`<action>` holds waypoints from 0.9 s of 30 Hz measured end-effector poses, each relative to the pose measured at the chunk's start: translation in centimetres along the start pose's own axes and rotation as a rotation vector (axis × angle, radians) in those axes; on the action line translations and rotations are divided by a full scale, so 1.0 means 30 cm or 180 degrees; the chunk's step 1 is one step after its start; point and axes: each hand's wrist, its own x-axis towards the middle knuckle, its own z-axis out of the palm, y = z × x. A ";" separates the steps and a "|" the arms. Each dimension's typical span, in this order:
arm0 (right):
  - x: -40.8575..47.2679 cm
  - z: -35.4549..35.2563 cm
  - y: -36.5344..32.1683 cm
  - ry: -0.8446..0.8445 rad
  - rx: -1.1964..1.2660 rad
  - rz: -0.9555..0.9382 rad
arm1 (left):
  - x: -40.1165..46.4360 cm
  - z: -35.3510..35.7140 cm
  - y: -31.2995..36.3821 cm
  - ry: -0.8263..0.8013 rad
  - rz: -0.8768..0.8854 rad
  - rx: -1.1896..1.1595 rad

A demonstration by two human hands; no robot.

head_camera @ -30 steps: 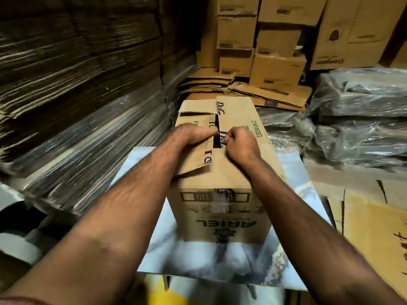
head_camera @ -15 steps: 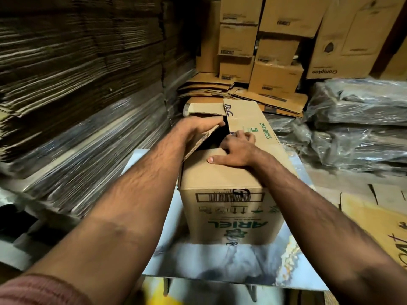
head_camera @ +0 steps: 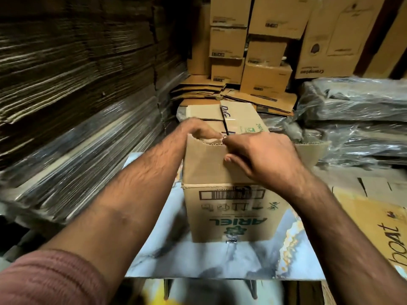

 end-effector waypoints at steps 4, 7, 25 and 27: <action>-0.087 -0.040 -0.028 -0.0569 0.0288 0.0105 | 0.023 0.080 -0.099 -0.0133 -0.0333 -0.0202; -0.106 -0.033 -0.030 -0.1349 0.0895 0.0129 | 0.031 0.118 -0.159 0.0300 -0.0207 -0.0265; -0.163 0.318 -0.166 -0.1449 0.0667 0.0838 | 0.028 0.341 -0.207 0.2331 0.0519 0.1117; -0.090 0.254 -0.145 -0.1292 0.1023 0.1055 | 0.025 0.340 -0.206 0.2302 0.0561 0.1071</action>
